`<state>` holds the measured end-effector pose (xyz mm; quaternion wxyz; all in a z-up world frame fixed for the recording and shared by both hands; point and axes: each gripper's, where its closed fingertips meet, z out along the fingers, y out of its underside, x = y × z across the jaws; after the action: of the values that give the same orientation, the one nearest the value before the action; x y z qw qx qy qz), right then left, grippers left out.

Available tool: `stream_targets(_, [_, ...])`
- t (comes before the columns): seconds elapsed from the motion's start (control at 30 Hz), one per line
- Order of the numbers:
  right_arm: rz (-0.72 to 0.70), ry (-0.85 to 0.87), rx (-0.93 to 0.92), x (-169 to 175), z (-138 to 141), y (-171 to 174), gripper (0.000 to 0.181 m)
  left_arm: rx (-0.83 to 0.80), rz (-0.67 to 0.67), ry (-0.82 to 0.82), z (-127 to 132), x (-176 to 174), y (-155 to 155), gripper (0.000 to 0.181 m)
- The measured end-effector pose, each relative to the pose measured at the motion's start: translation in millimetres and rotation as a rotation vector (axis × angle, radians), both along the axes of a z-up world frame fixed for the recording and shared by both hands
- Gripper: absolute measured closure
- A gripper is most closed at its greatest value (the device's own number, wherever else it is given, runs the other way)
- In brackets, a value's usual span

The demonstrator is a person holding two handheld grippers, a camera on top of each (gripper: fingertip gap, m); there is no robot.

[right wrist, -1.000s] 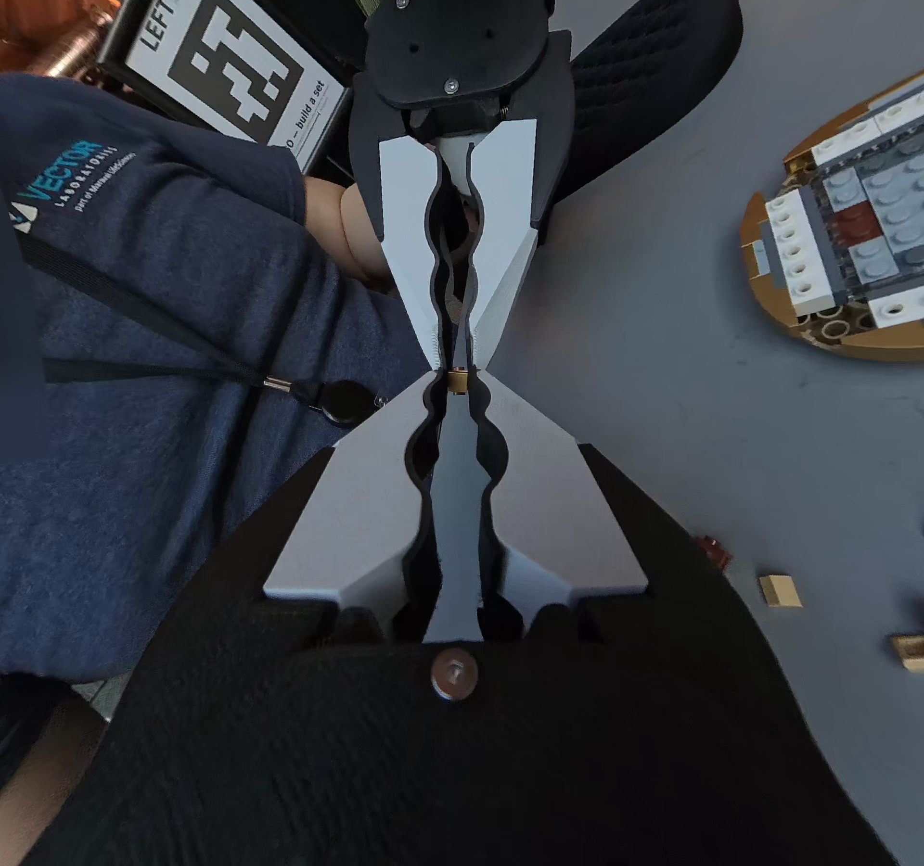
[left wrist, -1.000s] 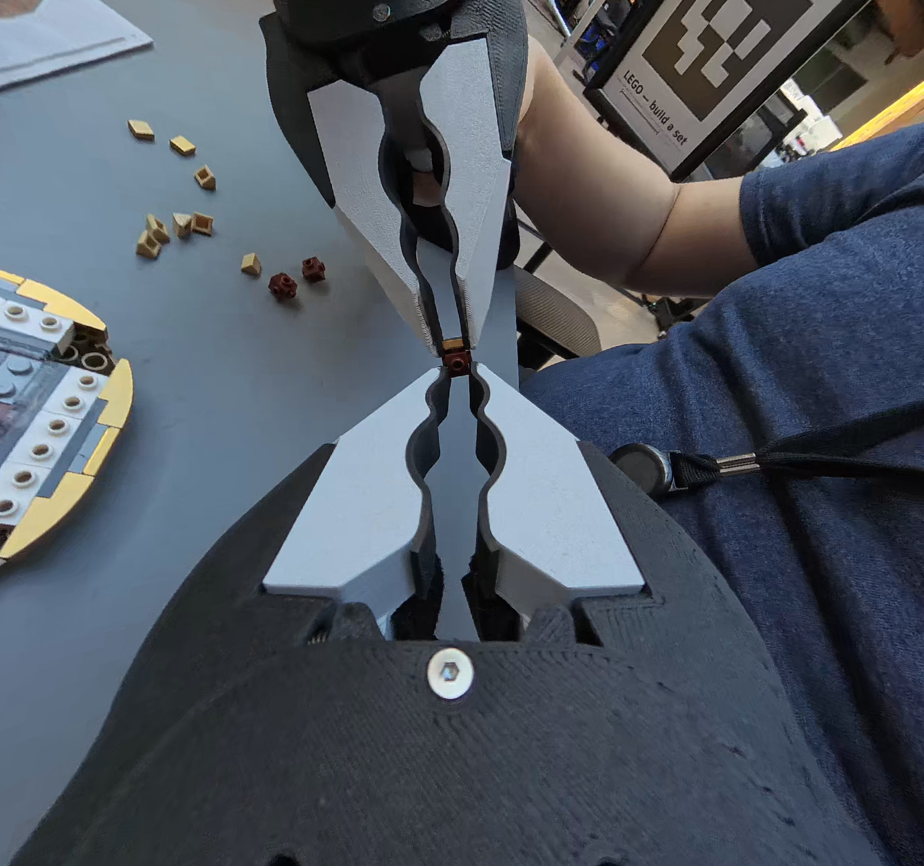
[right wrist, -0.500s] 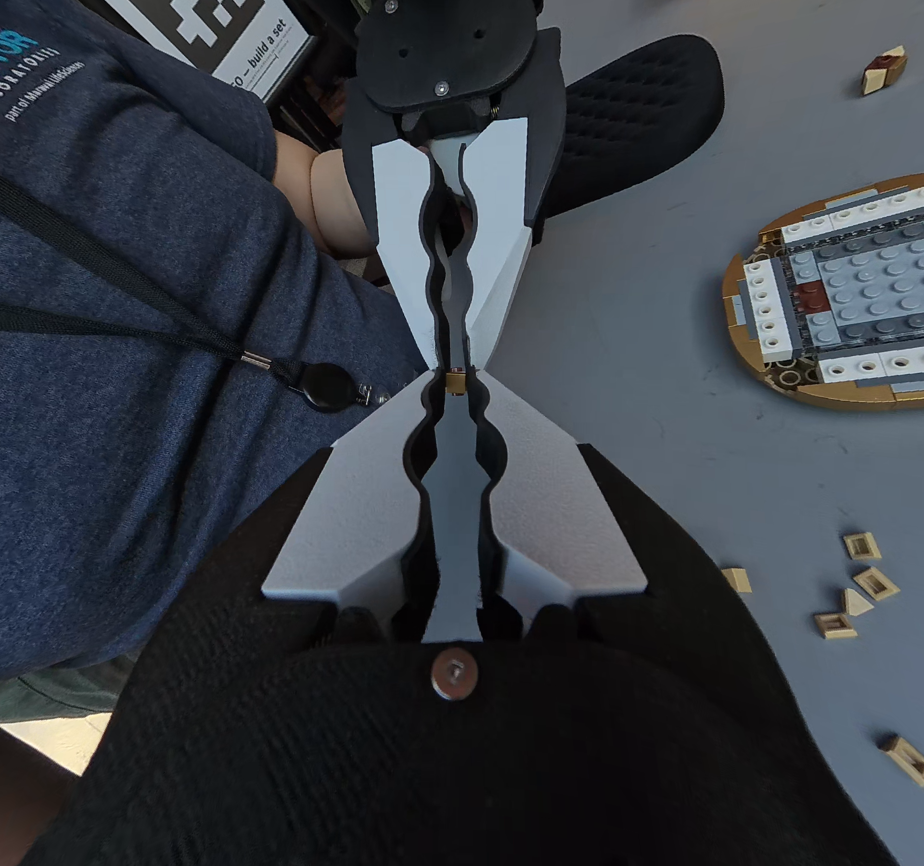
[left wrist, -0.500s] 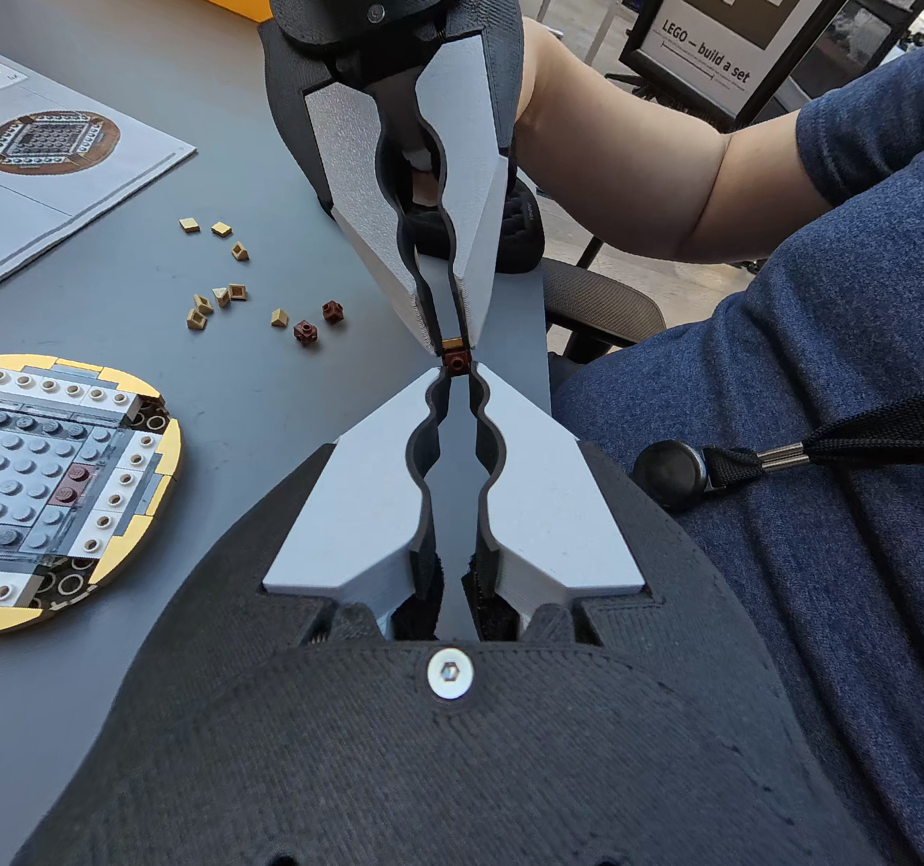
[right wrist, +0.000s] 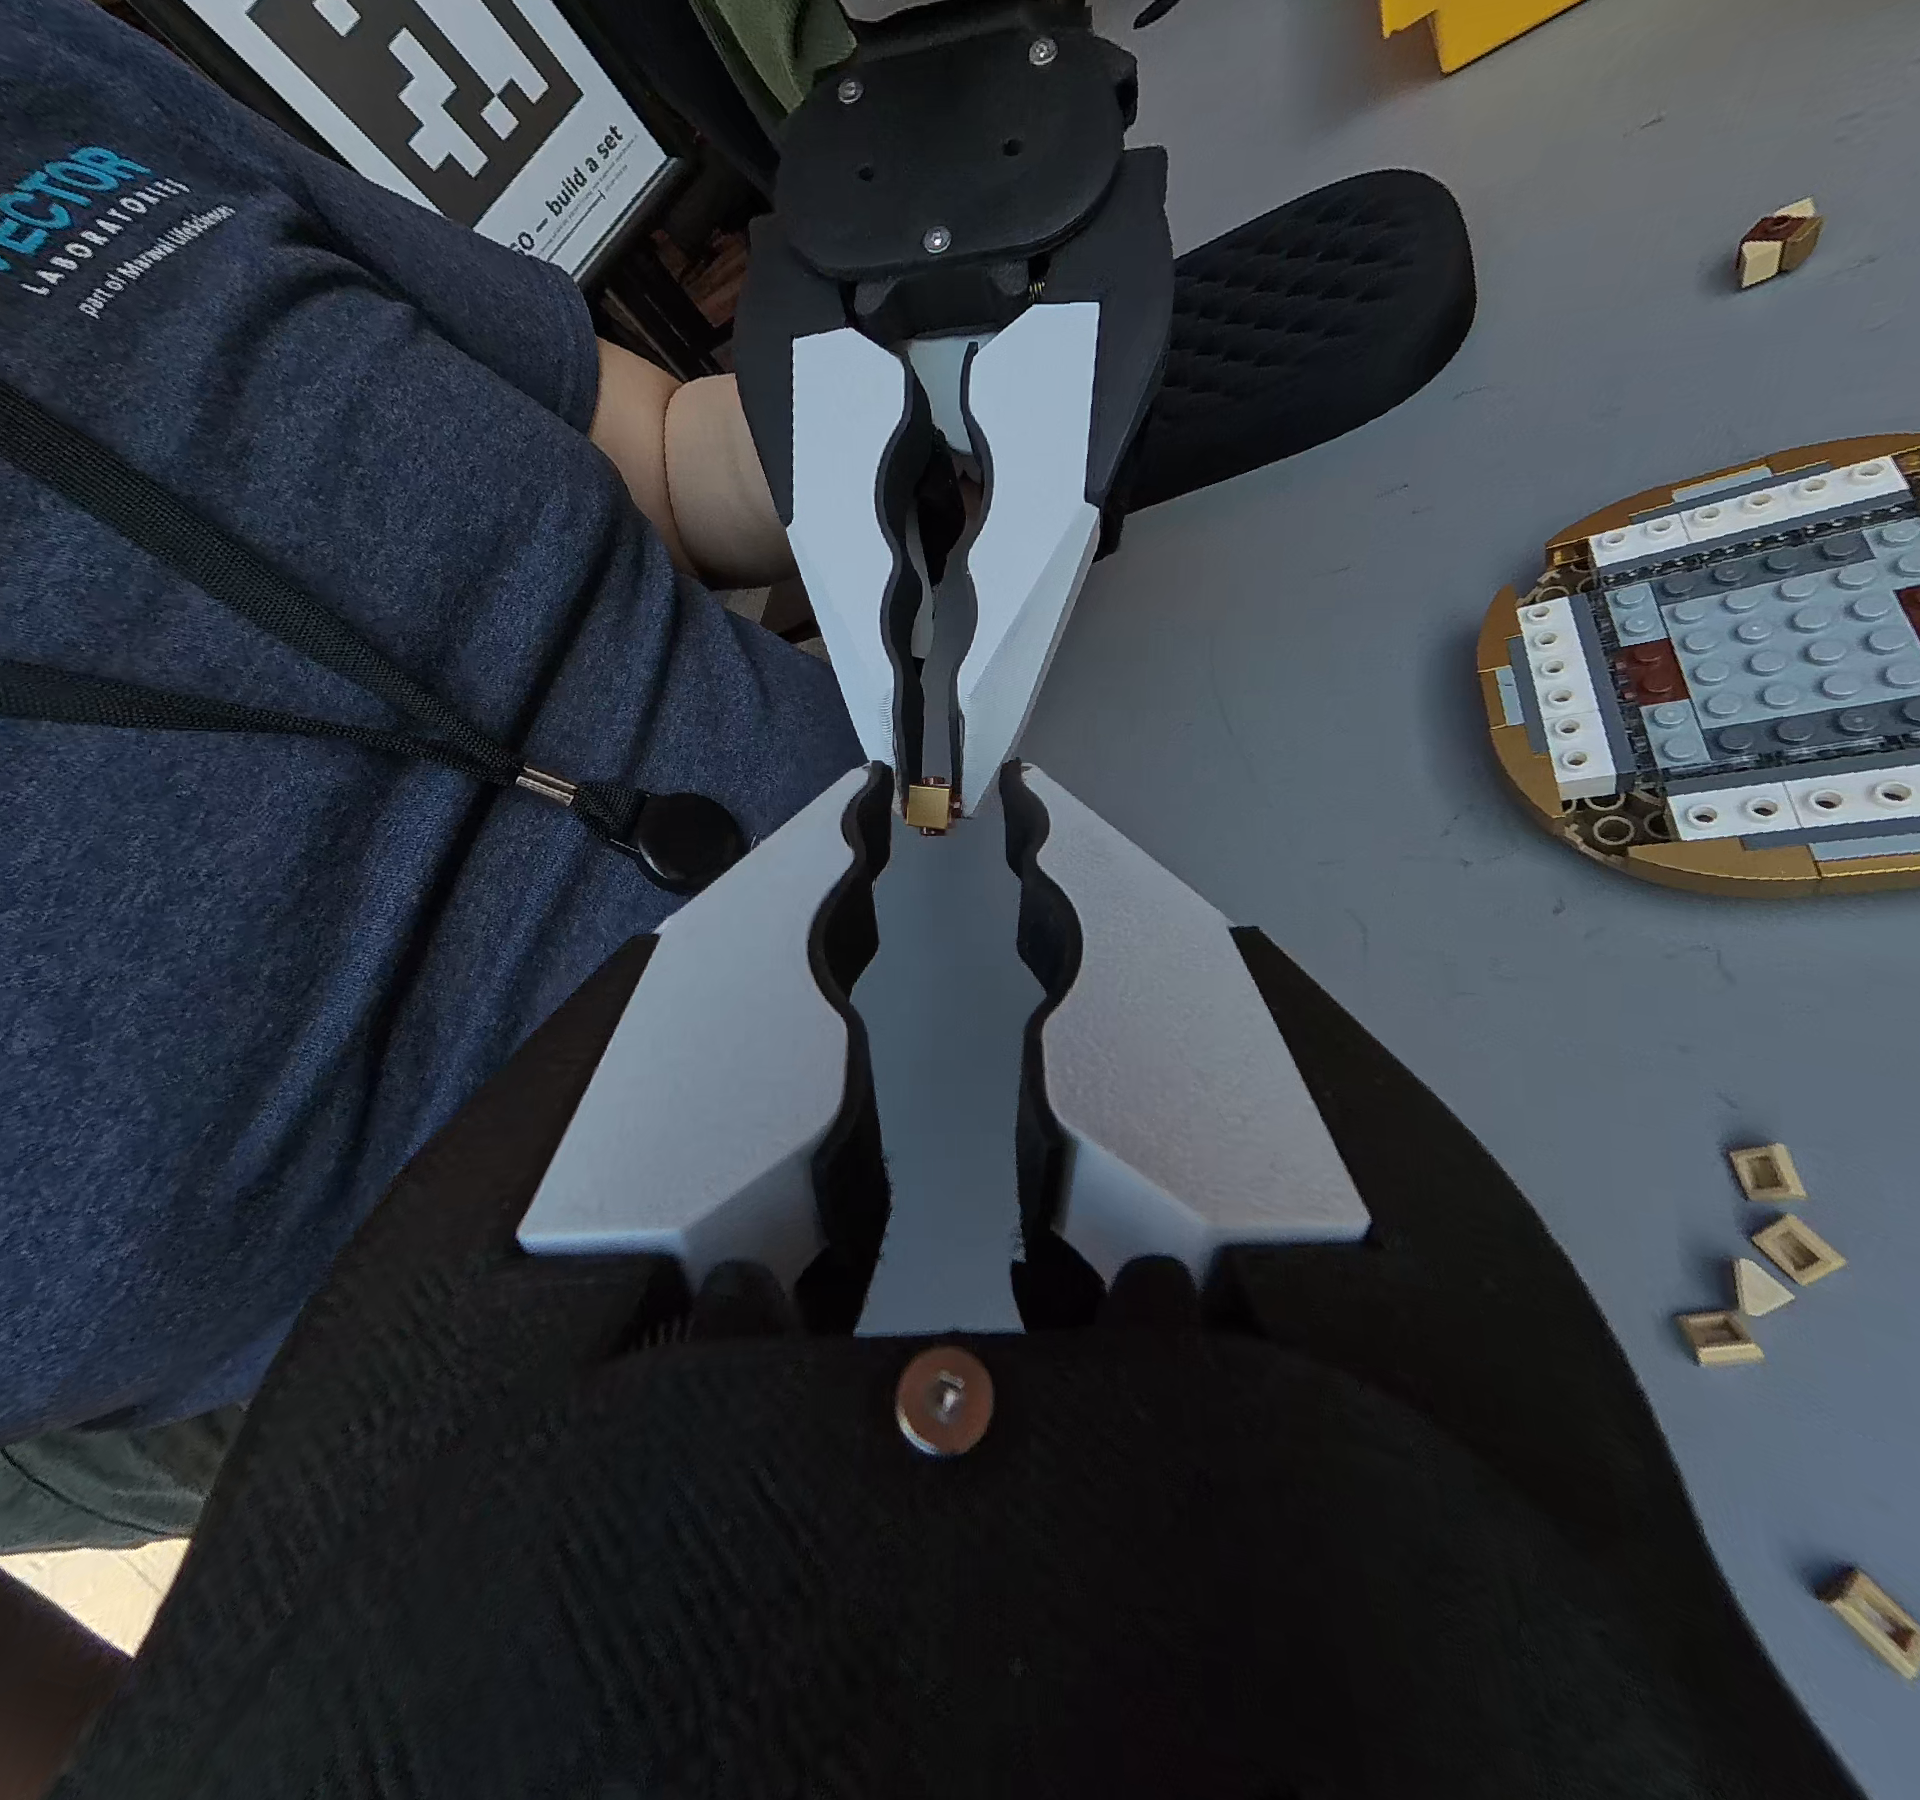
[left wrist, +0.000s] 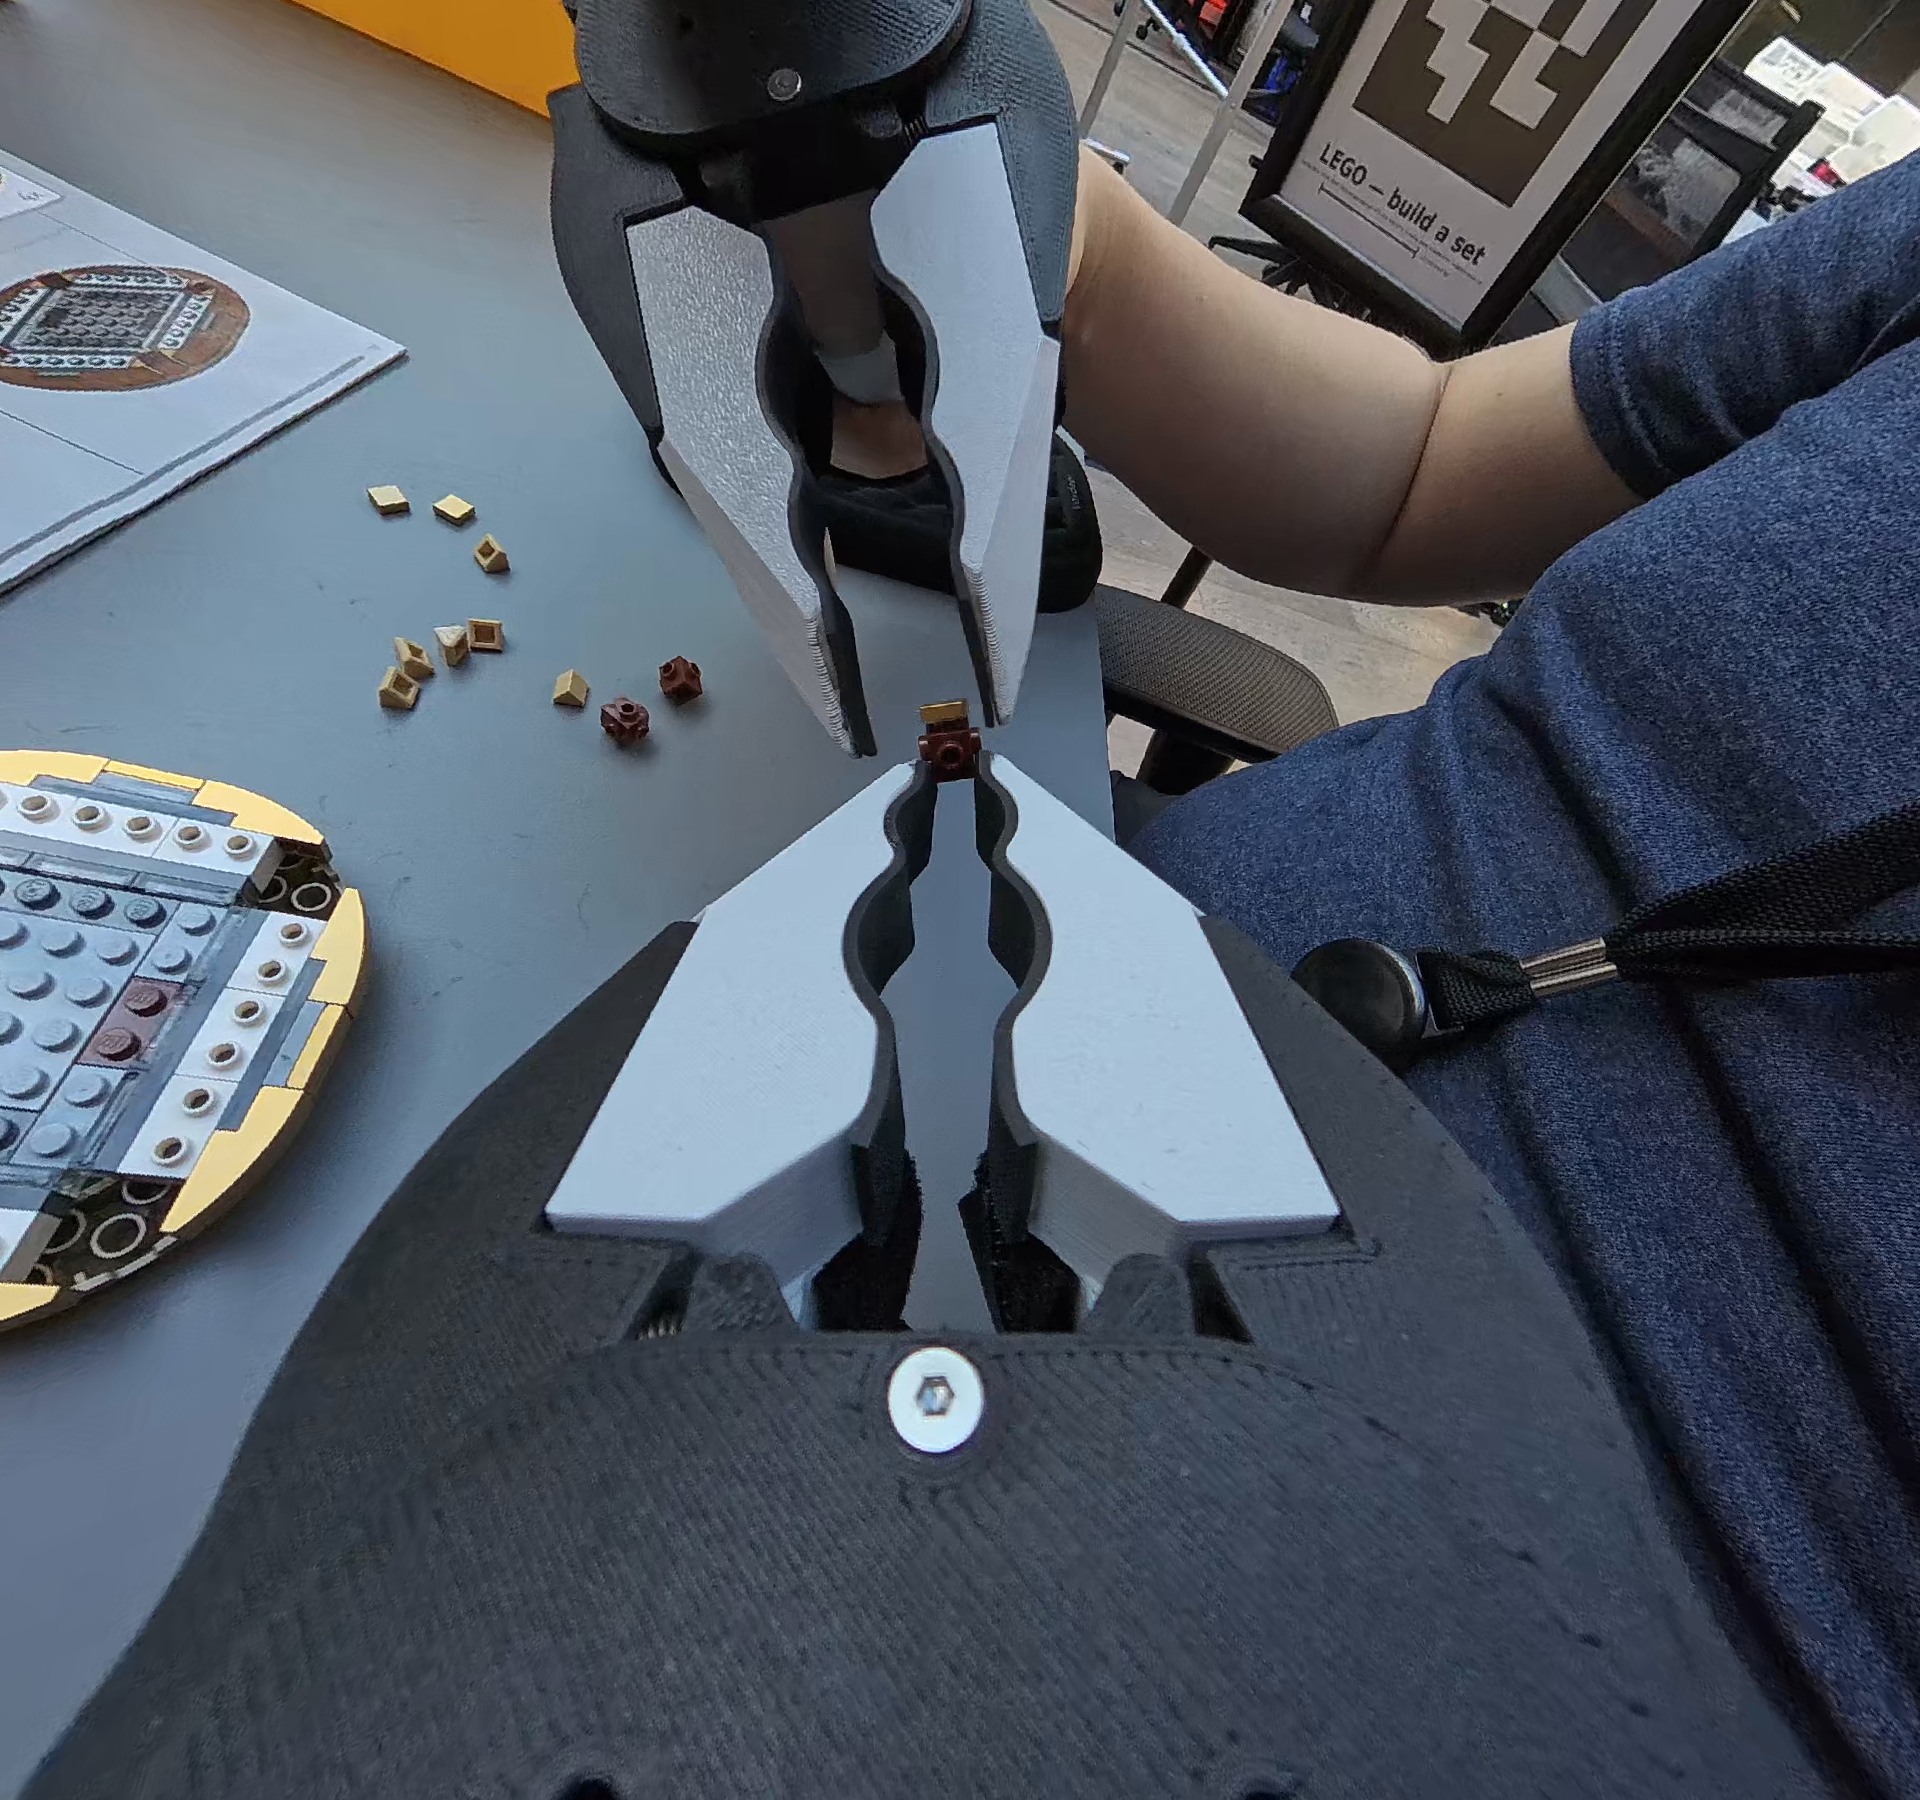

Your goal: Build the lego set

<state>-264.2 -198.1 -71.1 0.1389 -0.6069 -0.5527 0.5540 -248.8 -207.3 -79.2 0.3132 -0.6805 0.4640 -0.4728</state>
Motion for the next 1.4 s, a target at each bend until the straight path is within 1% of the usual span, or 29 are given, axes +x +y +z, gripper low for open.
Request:
stream_targets(0.1, [-0.030,0.054,0.009,-2,8,4,0.147,-0.037,0.007,-0.041,4,-2,2,0.175])
stream_targets(0.2, [-0.067,0.189,0.063,-3,26,8,0.133,-0.113,0.020,-0.110,11,-4,4,0.175])
stream_targets(0.23, [-0.089,0.244,0.122,-3,33,10,0.129,-0.145,0.027,-0.136,13,-6,5,0.175])
stream_targets(0.3, [-0.139,0.331,0.329,-1,41,11,0.122,-0.226,0.041,-0.209,21,-9,9,0.175])
stream_targets(0.37, [-0.197,0.402,0.573,0,48,9,0.127,-0.326,0.050,-0.288,28,-13,12,0.175])
stream_targets(0.4, [-0.221,0.410,0.675,0,48,7,0.129,-0.375,0.049,-0.323,31,-15,14,0.175])
stream_targets(0.5, [-0.285,0.352,0.920,-2,42,9,0.131,-0.462,0.040,-0.364,32,-16,14,0.176])
stream_targets(0.67, [-0.279,0.267,1.170,-10,31,4,0.137,-0.532,0.007,-0.399,37,-13,10,0.175])
stream_targets(0.73, [-0.304,0.262,1.233,-11,33,6,0.145,-0.543,0.004,-0.406,38,-12,10,0.176])
stream_targets(0.83, [-0.298,0.240,1.230,-12,30,7,0.149,-0.561,-0.013,-0.417,40,-12,7,0.175])
stream_targets(0.9, [-0.282,0.252,1.220,-12,30,3,0.159,-0.559,-0.016,-0.406,39,-11,6,0.175])
stream_targets(0.97, [-0.279,0.259,1.206,-12,31,2,0.163,-0.561,-0.020,-0.403,38,-11,5,0.175])
stream_targets(1.1, [-0.267,0.258,1.159,-12,30,0,0.163,-0.559,-0.031,-0.396,37,-10,4,0.175])
stream_targets(1.4, [-0.252,0.321,1.003,-11,32,-7,0.166,-0.539,-0.064,-0.359,38,-9,-3,0.176])
